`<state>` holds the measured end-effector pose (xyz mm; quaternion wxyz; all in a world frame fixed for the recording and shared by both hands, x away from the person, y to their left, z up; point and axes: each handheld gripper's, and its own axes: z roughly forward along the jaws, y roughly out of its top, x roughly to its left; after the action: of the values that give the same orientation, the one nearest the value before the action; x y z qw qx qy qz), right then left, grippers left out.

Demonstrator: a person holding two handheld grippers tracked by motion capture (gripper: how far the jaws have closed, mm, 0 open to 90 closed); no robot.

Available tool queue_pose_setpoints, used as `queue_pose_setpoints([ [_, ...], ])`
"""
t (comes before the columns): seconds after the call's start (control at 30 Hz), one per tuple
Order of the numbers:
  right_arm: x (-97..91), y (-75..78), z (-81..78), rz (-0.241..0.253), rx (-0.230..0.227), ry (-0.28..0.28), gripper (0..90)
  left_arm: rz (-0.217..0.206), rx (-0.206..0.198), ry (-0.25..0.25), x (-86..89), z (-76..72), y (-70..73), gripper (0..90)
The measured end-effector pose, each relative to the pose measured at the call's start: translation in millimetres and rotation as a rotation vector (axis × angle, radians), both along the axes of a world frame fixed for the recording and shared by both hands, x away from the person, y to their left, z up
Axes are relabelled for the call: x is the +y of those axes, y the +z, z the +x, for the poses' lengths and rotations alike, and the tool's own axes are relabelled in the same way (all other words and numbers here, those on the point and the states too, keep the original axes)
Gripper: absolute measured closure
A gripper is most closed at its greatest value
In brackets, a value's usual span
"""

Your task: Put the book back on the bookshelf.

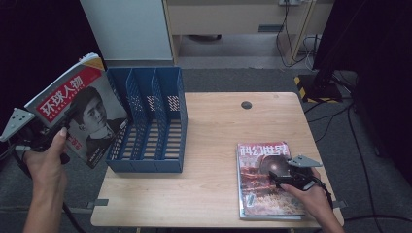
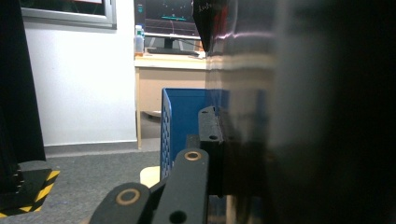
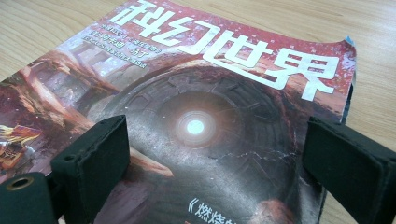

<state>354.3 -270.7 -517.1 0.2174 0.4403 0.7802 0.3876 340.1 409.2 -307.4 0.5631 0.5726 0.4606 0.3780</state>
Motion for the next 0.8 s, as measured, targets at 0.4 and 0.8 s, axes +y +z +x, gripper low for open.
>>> queue_pose_setpoints([
  [0.4, -0.2, -0.2, 0.0, 0.001, -0.002, 0.001, 7.9, 0.006, 0.006, 0.015, -14.7, 20.8, -2.2, 86.5],
  [0.8, -0.4, -0.6, -0.3, 0.004, -0.005, 0.0, 7.9, -0.004, 0.005, 0.021, -24.0, 39.4, -8.9, 86.5],
])
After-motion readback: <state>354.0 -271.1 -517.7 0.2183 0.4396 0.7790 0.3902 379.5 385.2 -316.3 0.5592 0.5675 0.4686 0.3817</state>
